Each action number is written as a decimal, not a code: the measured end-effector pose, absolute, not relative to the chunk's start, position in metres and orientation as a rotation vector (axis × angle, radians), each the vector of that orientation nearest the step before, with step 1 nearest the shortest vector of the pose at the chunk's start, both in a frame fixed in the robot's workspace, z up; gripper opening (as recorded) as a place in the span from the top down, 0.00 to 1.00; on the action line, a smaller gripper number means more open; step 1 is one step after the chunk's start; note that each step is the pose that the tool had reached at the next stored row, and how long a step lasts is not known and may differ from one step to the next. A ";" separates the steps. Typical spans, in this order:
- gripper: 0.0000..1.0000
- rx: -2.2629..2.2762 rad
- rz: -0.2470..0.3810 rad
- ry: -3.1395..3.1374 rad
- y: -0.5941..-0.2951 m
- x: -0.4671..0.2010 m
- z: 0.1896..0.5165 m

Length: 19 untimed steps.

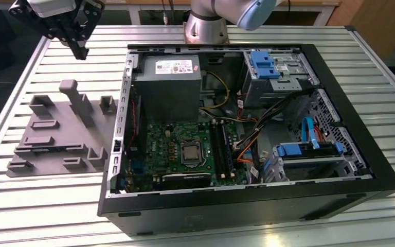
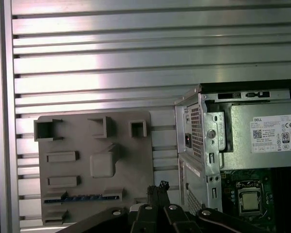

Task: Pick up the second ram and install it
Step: 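Reach for the second ram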

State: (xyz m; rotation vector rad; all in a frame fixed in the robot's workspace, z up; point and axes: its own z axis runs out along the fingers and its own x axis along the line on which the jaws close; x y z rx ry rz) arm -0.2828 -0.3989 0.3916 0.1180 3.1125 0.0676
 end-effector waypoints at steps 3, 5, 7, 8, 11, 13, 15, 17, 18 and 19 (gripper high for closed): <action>0.89 0.118 0.068 3.113 -0.399 -0.288 0.392; 0.89 0.118 0.068 3.113 -0.399 -0.291 0.392; 0.89 0.118 0.068 3.112 -0.399 -0.294 0.391; 0.89 0.118 0.068 3.112 -0.400 -0.295 0.391; 0.89 0.118 0.068 3.113 -0.402 -0.300 0.391; 0.89 0.118 0.068 3.113 -0.404 -0.303 0.391; 0.89 0.118 0.068 3.113 -0.407 -0.306 0.391; 0.89 0.118 0.068 3.113 -0.410 -0.308 0.390; 0.89 0.118 0.068 3.113 -0.412 -0.309 0.390; 0.89 0.118 0.068 3.113 -0.414 -0.310 0.390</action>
